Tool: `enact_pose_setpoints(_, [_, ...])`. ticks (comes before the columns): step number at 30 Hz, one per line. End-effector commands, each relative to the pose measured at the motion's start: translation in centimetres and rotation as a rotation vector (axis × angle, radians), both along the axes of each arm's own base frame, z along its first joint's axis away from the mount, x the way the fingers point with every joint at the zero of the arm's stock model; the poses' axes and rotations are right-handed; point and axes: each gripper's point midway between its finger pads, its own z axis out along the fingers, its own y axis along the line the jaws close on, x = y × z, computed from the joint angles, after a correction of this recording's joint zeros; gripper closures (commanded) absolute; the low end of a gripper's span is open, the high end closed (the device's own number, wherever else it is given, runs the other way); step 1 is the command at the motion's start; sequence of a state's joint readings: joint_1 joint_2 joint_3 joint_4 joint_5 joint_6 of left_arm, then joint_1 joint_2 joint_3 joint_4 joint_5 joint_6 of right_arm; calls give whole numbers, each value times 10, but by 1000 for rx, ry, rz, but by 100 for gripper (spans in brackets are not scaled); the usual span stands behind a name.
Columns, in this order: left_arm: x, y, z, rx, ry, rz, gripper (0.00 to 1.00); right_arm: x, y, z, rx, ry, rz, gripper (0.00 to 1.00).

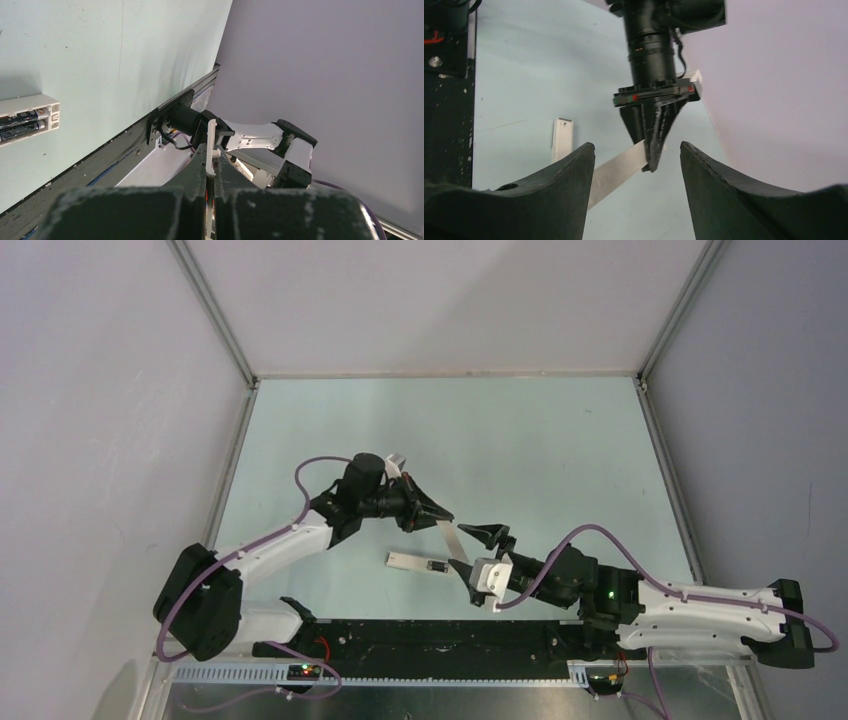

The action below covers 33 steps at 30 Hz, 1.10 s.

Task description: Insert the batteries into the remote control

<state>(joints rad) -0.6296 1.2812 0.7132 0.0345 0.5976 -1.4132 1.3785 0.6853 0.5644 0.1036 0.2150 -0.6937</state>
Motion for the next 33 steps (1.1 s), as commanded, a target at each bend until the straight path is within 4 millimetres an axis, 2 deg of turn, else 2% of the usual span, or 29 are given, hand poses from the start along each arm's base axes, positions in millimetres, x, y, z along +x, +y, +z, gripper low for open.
enact_pose_setpoints(1, [7,-4,23,-34,-49,-3,99,-9,6,0,-51,-26,52,33])
enact_pose_setpoints(12, [6,-5,40,-63,-60,-7,98,-8,12,-18,-120,-66,34,33])
enact_pose_setpoints(18, [4,-3,47,-76,-55,0,98,4,7,-12,-94,-106,-40,32])
enact_pose_setpoints(28, [1,-2,67,-111,-75,5,98,10,9,-21,-151,-178,-55,33])
enact_pose_setpoints(32, [-1,0,62,-97,-55,7,98,12,10,-16,-135,-193,-63,39])
enact_pose_setpoints(33, [-1,0,61,-95,-48,8,98,13,11,-15,-131,-191,-66,44])
